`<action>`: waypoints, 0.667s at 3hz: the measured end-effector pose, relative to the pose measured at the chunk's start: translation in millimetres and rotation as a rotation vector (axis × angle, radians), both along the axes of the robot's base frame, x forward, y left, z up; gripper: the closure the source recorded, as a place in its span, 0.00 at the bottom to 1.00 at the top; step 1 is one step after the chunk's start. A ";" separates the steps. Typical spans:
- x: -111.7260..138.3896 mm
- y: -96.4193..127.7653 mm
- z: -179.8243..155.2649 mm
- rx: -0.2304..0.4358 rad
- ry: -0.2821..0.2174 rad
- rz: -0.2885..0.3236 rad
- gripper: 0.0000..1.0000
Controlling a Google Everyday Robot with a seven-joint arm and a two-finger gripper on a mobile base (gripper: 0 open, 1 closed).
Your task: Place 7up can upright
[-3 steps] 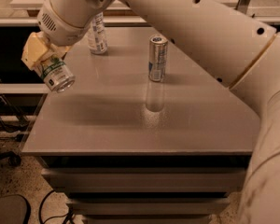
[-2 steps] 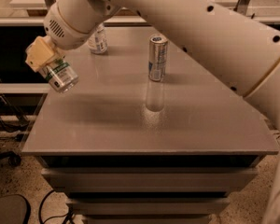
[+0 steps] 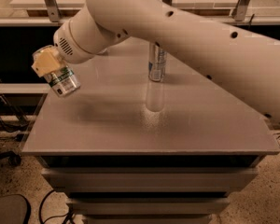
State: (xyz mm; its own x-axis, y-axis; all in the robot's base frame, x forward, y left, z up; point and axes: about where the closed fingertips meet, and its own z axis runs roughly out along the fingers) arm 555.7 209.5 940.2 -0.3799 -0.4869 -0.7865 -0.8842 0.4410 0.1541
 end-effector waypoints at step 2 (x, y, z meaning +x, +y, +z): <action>2.4 -2.3 6.5 0.205 0.027 0.030 1.00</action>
Offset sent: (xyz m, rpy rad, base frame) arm 0.0050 -0.0069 0.0088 0.3066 0.0373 0.0852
